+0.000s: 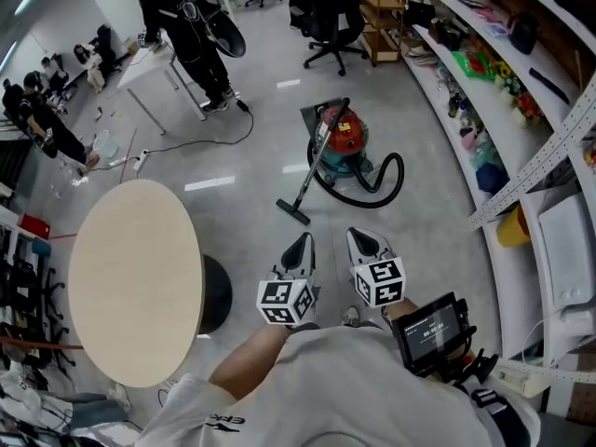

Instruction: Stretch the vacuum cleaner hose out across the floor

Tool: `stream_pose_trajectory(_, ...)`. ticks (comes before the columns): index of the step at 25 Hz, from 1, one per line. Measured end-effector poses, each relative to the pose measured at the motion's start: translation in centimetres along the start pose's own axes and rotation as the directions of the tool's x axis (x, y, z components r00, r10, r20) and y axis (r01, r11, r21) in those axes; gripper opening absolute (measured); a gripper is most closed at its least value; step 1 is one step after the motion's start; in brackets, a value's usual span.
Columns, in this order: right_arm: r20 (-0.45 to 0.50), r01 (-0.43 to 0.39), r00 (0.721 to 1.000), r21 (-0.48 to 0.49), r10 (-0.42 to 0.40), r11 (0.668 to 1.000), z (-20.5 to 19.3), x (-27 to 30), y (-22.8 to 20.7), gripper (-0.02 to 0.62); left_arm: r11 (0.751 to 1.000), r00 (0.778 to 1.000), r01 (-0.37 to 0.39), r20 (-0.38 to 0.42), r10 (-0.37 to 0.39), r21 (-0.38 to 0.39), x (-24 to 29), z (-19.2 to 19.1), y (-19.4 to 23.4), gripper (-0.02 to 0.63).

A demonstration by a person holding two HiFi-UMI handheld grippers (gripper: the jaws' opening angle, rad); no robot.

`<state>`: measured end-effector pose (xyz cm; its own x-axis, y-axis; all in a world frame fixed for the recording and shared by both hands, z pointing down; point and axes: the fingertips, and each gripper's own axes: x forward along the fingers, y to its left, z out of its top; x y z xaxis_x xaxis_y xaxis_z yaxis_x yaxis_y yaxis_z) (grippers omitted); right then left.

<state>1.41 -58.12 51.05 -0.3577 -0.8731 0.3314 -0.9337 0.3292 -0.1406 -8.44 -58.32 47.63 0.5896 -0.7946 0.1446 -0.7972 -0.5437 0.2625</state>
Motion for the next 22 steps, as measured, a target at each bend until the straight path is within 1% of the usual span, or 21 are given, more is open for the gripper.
stream_pose_trajectory(5, 0.002, 0.000, 1.000, 0.011, 0.000, 1.000, 0.9, 2.1, -3.5, -0.002, 1.000, 1.000, -0.006, -0.029, 0.007, 0.023, 3.9, 0.3, 0.1, 0.002)
stream_pose_trajectory(11, -0.013, 0.019, 1.000, 0.026, -0.019, 0.999, 1.8, 5.8, -6.7, -0.002, 1.000, 0.999, 0.002, -0.044, -0.001, 0.026, 8.7, 0.9, 2.1, 0.002)
stream_pose_trajectory(17, -0.032, 0.051, 0.998, 0.007, -0.051, 0.999, 3.4, 11.7, -9.6, -0.002, 0.999, 0.998, 0.034, -0.047, -0.034, 0.000, 15.0, 1.4, 5.9, 0.002)
stream_pose_trajectory(22, -0.052, 0.080, 0.995, -0.006, -0.080, 0.997, 5.7, 18.0, -11.3, -0.002, 0.998, 0.997, 0.053, -0.051, -0.053, -0.017, 20.0, 3.0, 10.7, 0.002)
